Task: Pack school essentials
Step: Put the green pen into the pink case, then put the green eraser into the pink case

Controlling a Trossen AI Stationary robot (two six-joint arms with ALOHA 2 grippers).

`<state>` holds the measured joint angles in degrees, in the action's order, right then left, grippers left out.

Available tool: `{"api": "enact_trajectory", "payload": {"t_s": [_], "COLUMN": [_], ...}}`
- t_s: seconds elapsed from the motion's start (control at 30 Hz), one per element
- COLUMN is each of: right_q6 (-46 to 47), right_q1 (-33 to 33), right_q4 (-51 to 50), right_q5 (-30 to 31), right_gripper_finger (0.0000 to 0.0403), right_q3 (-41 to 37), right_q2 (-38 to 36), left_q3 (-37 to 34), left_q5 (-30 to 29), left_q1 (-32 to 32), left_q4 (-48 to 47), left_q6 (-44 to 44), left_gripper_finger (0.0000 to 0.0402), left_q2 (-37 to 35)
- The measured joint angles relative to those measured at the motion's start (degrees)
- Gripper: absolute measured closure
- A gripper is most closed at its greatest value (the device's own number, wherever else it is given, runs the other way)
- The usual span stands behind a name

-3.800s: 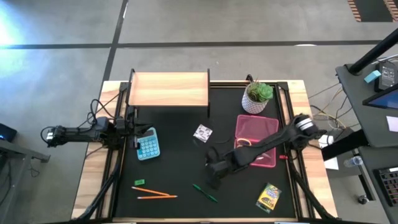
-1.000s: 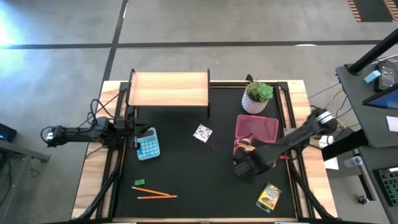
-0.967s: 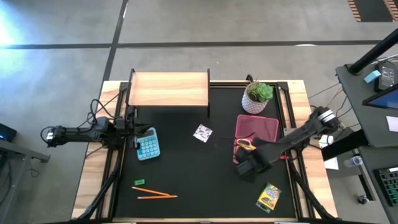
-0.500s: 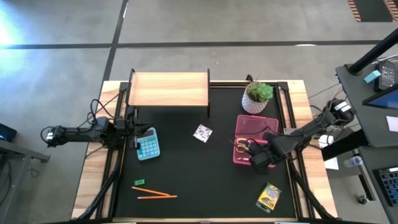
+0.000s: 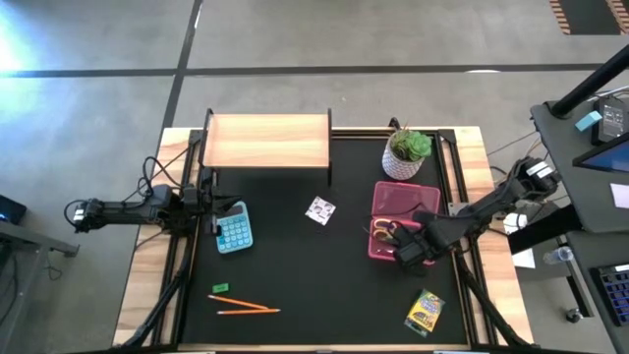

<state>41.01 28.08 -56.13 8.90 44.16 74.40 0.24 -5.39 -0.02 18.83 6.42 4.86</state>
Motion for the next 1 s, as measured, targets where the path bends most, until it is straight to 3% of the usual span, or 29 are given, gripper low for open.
{"api": "enact_trajectory", "payload": {"t_s": [0.33, 0.5, 0.73, 1.0], "right_q6": [-1.1, 2.8, 7.9, 9.0], "right_q1": [0.0, 0.0, 0.0, 0.0], "right_q4": [0.1, -0.1, -0.2, 3.1], "right_q5": [0.2, 0.2, 0.2, 1.6], "right_gripper_finger": [0.0299, 0.0275, 0.0267, 0.0275], "right_q3": [0.0, 0.0, 1.8, 10.7], "right_q2": [0.7, 0.6, -0.9, -1.2], "left_q3": [0.0, 0.0, 0.0, 0.0], "left_q5": [0.0, 0.0, 0.0, 0.0], "left_q1": [0.0, 0.0, 0.0, 0.0], "left_q4": [0.0, 0.0, 0.0, 0.0], "left_q6": [0.0, 0.0, 0.0, 0.0], "left_gripper_finger": [0.0402, 0.0402, 0.0402, 0.0402], "left_q2": [0.0, 0.0, 0.0, 0.0]}}
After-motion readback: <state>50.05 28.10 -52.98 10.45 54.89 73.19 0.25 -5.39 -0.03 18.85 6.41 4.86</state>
